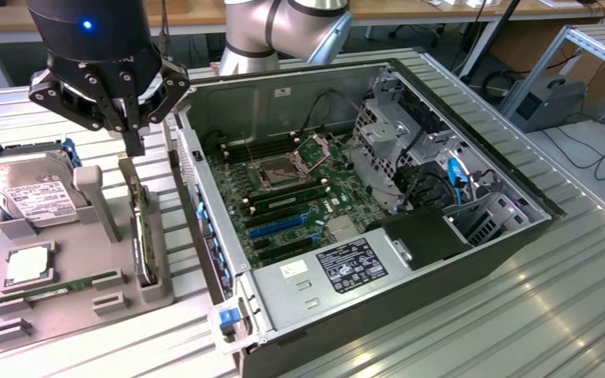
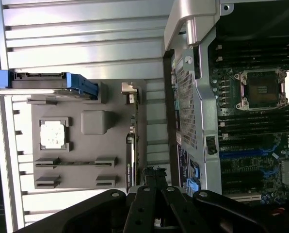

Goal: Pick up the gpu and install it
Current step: 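Reach for the gpu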

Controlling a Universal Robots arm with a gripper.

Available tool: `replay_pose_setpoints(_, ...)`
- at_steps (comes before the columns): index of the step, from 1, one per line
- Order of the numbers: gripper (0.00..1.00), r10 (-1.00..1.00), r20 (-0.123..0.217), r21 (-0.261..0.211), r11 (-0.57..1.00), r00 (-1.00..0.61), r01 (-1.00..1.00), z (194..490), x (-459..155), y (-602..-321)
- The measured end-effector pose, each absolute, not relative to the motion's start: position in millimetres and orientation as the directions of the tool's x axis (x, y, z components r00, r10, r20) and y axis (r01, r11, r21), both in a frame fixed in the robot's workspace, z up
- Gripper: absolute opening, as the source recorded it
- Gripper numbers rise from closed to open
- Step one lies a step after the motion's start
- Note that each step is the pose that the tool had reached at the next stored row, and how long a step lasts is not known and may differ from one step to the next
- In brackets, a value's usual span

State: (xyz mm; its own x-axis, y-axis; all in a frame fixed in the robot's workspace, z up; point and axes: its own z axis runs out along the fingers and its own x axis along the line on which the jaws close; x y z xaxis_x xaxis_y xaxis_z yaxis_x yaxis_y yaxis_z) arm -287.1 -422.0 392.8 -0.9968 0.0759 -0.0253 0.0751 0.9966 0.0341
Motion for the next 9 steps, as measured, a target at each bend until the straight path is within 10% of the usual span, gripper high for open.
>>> replay_pose_setpoints(9,0.11,0.076,-0.025,0.034,0.997,-0.997,0.075,392.8,-287.1,-426.0)
